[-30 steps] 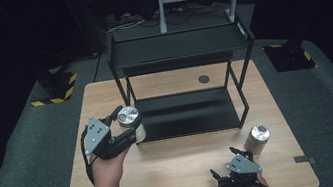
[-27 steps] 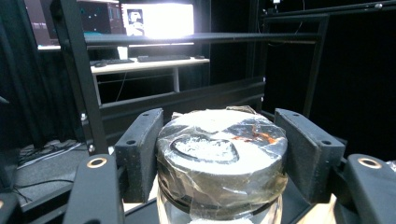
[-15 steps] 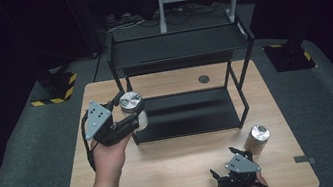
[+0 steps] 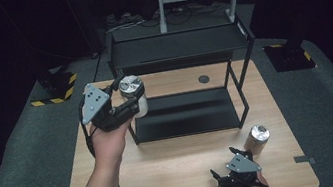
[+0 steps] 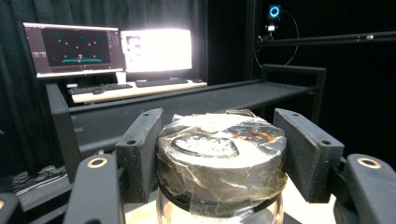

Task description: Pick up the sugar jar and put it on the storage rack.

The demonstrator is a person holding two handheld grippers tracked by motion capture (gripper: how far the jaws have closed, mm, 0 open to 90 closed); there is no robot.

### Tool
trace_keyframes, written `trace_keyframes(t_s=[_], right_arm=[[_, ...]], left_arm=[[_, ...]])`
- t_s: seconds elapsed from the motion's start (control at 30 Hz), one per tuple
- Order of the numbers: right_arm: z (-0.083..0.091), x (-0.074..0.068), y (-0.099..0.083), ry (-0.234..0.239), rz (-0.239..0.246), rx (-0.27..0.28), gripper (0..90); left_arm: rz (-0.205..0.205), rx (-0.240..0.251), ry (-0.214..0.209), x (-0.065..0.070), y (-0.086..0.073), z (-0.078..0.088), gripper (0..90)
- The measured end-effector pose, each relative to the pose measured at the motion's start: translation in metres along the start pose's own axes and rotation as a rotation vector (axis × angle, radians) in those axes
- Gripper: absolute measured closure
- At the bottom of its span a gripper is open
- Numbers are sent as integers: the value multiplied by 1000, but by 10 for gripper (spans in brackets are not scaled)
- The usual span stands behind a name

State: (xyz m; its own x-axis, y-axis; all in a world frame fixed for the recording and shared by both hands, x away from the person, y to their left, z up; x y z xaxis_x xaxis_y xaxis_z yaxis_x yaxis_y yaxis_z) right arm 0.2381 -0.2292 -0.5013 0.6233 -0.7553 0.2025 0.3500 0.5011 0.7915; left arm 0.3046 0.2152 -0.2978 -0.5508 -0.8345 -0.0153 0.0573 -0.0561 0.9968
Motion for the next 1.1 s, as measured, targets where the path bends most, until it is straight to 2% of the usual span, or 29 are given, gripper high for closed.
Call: trace_keyframes(t_s=[0.73,1.1], right_arm=[[0,1,0,5,-5,2,0],[0,2,-1,7,-7,9,0]], left_arm=[[-23,28,27,-6,51,-28,357],[-20,39,48,-6,68,-43,357]])
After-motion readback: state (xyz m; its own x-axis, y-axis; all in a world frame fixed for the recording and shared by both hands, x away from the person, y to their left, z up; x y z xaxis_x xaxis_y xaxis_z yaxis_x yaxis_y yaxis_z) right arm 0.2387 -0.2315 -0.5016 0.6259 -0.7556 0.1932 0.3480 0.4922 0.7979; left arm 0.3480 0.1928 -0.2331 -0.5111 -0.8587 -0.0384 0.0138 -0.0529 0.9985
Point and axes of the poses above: each handheld gripper's, and its own axes: z roughly backward along the jaws, y roughly out of its top, x roughly to its right, the point moved 6 cm from there along -z, roughly forward along the jaws, and after that the axes turned 7 degrees about -x, right-handed, at the moved point
